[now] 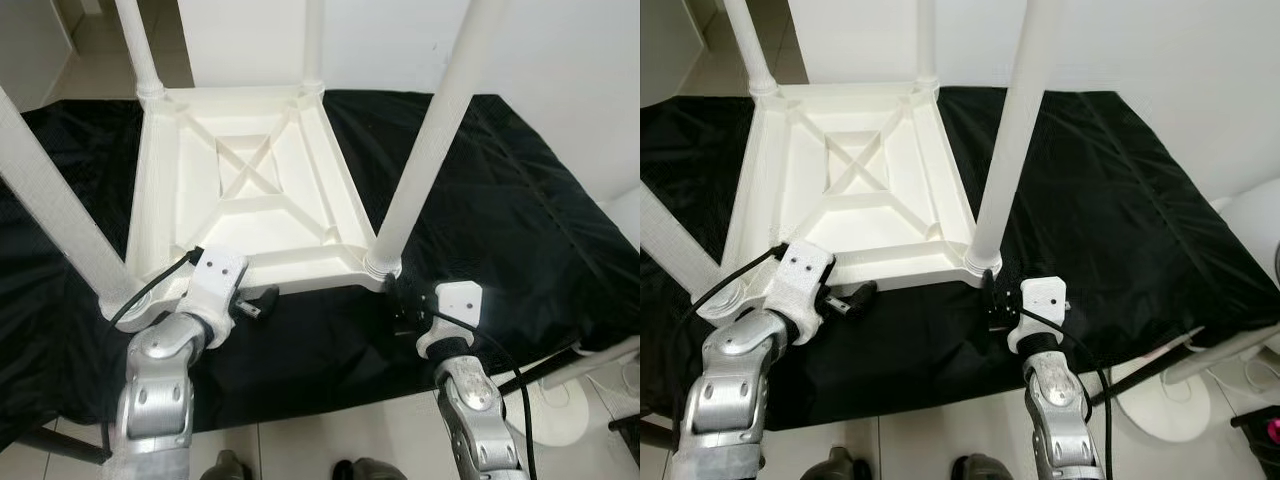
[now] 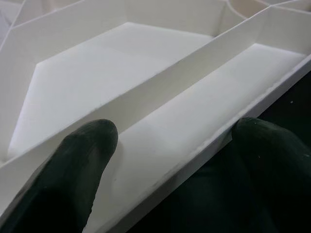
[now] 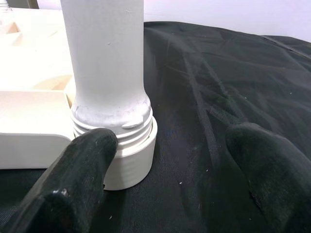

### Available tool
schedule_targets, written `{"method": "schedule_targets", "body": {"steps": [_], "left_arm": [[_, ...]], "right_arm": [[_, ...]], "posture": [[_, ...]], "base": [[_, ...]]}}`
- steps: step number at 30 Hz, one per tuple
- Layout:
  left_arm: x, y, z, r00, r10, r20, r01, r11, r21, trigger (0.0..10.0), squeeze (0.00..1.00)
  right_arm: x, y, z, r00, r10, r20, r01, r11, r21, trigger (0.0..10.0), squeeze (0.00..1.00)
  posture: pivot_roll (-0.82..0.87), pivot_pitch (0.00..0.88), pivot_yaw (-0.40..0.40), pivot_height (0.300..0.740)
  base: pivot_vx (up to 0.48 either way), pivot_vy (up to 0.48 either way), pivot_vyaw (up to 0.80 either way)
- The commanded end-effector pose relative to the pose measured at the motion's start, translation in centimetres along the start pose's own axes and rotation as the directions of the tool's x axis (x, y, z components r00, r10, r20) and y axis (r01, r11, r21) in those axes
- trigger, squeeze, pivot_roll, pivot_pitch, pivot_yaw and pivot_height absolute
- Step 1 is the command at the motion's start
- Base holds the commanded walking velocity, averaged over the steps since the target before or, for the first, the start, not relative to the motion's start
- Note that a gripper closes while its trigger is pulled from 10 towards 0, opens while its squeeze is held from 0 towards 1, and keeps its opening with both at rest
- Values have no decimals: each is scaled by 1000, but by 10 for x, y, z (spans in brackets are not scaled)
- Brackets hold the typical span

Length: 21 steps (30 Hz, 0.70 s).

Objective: Building children table

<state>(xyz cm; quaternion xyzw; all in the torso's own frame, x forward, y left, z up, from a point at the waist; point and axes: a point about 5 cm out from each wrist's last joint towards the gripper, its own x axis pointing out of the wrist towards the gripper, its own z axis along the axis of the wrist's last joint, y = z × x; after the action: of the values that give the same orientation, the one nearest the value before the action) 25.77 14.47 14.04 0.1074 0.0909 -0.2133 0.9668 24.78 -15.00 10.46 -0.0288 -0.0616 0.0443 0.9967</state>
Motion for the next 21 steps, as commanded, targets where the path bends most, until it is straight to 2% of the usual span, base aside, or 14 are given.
{"method": "schedule_targets", "body": {"steps": [1,2,3,5,6,7,9,13,15,16,18,21], "left_arm": [[-1,-1,11,998,14,64,-15,1000,25,10000,0],[-5,-12,16,993,-66,98,65,998,11,10000,0],[-5,-12,16,993,-66,98,65,998,11,10000,0],[-13,-34,25,959,-229,165,232,973,3,10000,0],[-13,-34,25,959,-229,165,232,973,3,10000,0],[-16,-44,30,935,-295,198,300,954,2,10000,0],[-17,-49,33,921,-323,216,329,944,9,10000,0],[-16,-55,39,918,-304,254,307,951,29,10000,0],[-12,-53,46,925,-199,324,198,980,37,10000,0],[-12,-53,46,925,-199,324,198,980,37,10000,0],[-3,-51,46,938,-118,326,128,992,-10,10000,0],[2,-50,48,941,-85,328,95,995,-14,10000,0]], "right_arm": [[2,-1,-2,1000,-7,-14,6,1000,-11,10000,0],[3,-1,-2,1000,-5,-13,5,1000,-13,10000,0],[3,-1,-2,1000,-5,-13,5,1000,-13,10000,0],[4,-1,-2,1000,-6,-8,6,1000,-16,10000,0],[4,-1,-2,1000,-6,-8,6,1000,-16,10000,0],[4,-1,-1,1000,-3,0,3,1000,-18,10000,0],[4,0,0,1000,2,7,-2,1000,-22,10000,0],[3,0,1,1000,13,18,-12,999,-34,10000,0],[2,0,2,999,21,29,-20,999,-34,10000,0],[2,0,2,999,21,29,-20,999,-34,10000,0],[2,-2,5,999,20,43,-19,999,-29,10000,0],[3,-1,7,998,31,54,-30,999,-26,10000,0]], "posture": [[-10,49,-23,740],[-10,49,-23,740],[-10,49,-23,740],[-11,46,-24,740],[-11,46,-24,740],[-11,46,-24,740],[-14,44,-23,740],[-17,43,-22,740],[-21,43,-18,740],[-21,43,-18,740],[-31,42,-15,740],[-39,43,-18,740]], "base": [[0,0,0],[0,0,0],[0,0,0],[0,0,0],[0,0,0],[0,0,0],[0,0,0],[0,0,0],[0,0,0],[0,0,0],[0,0,0],[0,0,0]]}}
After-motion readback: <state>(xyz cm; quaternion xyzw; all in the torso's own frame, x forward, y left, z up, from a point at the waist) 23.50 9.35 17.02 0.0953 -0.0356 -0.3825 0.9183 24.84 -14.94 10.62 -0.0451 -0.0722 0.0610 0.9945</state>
